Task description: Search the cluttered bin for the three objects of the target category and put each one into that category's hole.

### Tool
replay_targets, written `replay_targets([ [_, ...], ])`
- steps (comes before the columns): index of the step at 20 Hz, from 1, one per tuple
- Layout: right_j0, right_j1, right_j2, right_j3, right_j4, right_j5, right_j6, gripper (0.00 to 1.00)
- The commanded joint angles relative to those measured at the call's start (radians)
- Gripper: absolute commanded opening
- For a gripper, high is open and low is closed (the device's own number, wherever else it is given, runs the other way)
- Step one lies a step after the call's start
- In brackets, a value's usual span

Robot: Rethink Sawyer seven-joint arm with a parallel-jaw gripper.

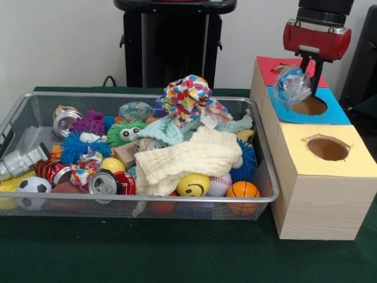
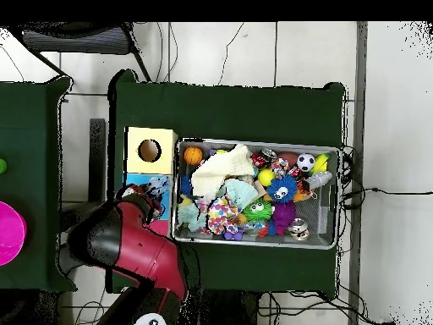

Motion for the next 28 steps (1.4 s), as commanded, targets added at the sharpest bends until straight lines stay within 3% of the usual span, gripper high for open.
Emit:
replay_targets([
  [1, -0.022, 0.048, 0.080, -0.023, 0.074, -0.039, 0.302, 0.00],
  [6, -0.016, 0.054, 0.100, -0.011, 0.092, -0.068, 0.306, 0.00],
  [18, 0.089, 0.072, 0.025, -0.030, 0.162, 0.012, 0.355, 0.00],
  [28, 0.098, 0.081, 0.011, -0.030, 0.143, 0.016, 0.357, 0.00],
])
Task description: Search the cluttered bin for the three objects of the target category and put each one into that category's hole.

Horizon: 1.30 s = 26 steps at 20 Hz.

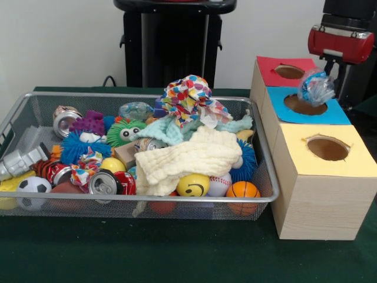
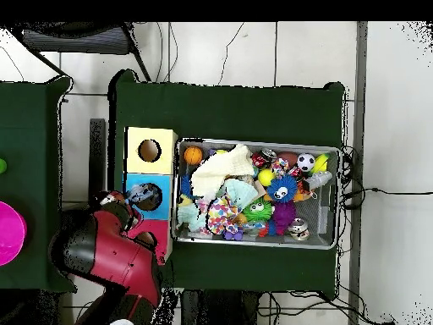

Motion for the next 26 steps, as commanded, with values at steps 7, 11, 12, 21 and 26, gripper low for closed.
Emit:
replay_targets([
  [7, -0.010, 0.053, -0.013, -0.045, 0.012, 0.063, 0.256, 0.00],
  [11, 0.003, 0.066, -0.036, -0.060, 0.007, 0.090, 0.261, 1.00],
  [12, 0.007, 0.069, -0.043, -0.064, 0.006, 0.104, 0.266, 1.00],
  [21, 0.012, 0.076, -0.059, -0.072, -0.002, 0.137, 0.262, 1.00],
  [26, 0.003, 0.040, -0.058, -0.053, -0.009, 0.199, 0.267, 1.00],
])
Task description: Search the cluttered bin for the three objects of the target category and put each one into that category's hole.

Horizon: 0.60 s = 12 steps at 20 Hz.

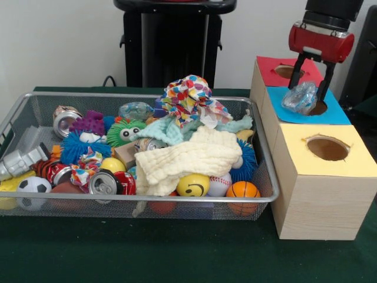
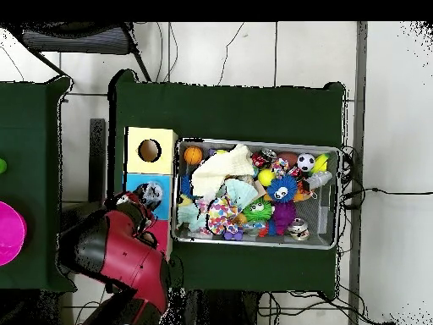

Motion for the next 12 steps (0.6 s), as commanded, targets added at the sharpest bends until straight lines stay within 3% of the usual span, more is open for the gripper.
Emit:
replay_targets([
  [1, -0.016, -0.003, 0.030, -0.041, -0.009, 0.171, 0.260, 1.00],
  [12, -0.018, -0.066, 0.053, 0.006, -0.003, 0.205, 0.261, 1.00],
])
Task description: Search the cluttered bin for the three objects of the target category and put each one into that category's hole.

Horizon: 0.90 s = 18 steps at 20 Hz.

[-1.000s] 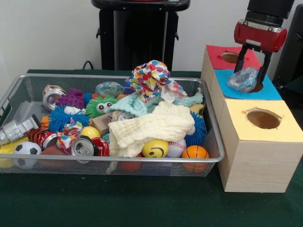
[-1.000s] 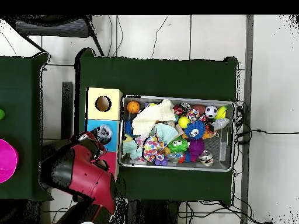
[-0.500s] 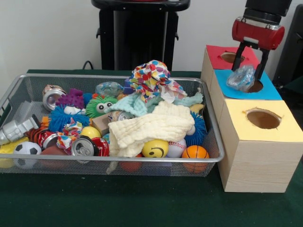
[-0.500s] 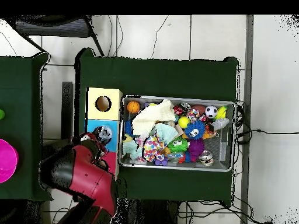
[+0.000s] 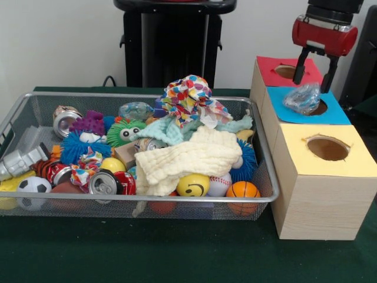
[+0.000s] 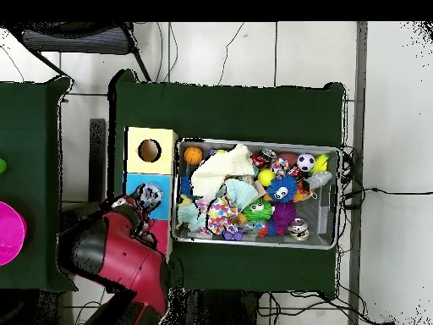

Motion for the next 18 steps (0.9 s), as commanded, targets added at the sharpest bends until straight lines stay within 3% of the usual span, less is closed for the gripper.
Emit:
replay_targets([
  [1, -0.018, -0.050, 0.057, 0.011, -0.003, 0.137, 0.261, 1.00],
  [12, -0.023, -0.102, 0.018, 0.015, -0.041, 0.221, 0.242, 1.00],
  [18, -0.137, -0.130, 0.067, 0.082, -0.071, 0.134, 0.074, 1.00],
])
